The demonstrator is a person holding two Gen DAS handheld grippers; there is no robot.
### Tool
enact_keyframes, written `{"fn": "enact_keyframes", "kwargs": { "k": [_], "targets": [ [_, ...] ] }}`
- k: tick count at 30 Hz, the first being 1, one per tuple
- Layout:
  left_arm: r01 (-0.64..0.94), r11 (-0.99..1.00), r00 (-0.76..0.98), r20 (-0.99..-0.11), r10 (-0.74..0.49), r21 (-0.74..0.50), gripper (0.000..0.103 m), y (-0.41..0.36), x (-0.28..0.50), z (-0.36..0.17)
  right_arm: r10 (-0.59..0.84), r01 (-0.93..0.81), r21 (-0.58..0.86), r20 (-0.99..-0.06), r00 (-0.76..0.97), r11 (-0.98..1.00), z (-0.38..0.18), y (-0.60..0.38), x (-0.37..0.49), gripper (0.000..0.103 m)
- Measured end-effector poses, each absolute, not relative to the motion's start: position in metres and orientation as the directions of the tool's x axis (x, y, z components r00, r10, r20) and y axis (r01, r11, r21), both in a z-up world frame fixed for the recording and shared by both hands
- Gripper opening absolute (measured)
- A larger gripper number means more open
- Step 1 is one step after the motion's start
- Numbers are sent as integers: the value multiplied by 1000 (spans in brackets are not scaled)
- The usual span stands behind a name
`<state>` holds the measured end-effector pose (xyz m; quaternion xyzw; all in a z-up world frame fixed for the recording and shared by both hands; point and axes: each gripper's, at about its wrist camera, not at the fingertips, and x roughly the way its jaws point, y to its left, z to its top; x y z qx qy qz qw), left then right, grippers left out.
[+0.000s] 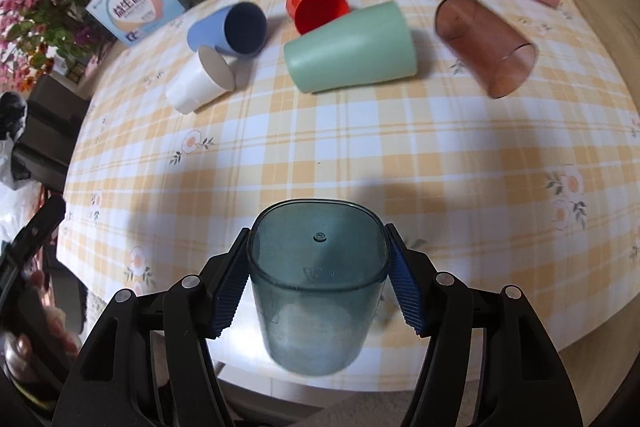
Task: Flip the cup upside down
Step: 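Lift and rotate the teal cup with the right tool, opening downward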
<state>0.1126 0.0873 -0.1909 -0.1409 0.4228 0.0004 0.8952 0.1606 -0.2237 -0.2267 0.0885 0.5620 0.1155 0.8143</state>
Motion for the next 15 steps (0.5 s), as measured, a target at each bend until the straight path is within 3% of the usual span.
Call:
{"fn": "enact_keyframes", "kwargs": {
  "k": [15],
  "targets": [
    [-116,963,633,-766,-117,-243,97,80,114,-194,122,-19,128,-875,469,992,-214,-261,192,62]
  ]
}}
